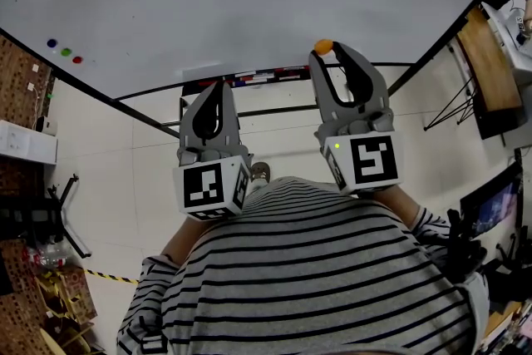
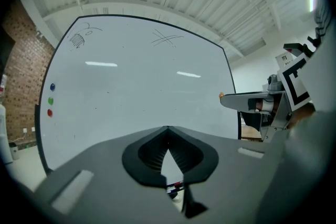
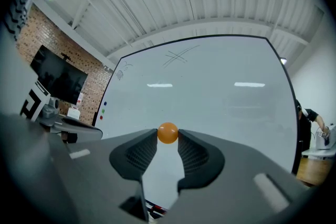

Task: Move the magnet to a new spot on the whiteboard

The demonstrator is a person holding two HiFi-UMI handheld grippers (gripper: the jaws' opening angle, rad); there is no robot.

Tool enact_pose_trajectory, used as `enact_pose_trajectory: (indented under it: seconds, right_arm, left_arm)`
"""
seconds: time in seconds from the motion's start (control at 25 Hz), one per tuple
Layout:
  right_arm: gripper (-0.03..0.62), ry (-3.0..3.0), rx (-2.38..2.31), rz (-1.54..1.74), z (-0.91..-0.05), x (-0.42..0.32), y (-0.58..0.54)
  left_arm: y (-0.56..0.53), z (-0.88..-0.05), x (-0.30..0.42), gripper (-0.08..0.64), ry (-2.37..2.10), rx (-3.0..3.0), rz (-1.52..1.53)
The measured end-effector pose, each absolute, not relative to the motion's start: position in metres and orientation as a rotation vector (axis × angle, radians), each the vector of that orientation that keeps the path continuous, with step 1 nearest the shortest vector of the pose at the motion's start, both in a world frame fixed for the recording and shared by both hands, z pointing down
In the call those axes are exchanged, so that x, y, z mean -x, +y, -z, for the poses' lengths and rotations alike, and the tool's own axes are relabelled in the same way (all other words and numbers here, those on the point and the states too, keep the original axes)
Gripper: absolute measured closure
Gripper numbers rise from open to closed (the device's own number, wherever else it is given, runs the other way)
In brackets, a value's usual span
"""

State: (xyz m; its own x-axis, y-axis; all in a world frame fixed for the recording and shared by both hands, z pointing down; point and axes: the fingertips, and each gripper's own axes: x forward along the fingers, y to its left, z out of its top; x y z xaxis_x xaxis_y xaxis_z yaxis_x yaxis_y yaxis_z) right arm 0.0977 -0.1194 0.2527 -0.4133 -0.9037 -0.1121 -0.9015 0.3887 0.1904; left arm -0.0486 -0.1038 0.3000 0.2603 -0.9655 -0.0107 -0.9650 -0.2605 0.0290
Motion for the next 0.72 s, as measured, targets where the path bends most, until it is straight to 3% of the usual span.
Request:
enact_pose_trajectory:
  seconds: [0.72]
  right_arm:
    - [0.468, -2.537, -1.814, 0.566, -0.196, -0.028, -0.247]
  left_arm:
    - [-0.209, -0.277, 0.126, 0.543, -1.88, -2.517, 0.075]
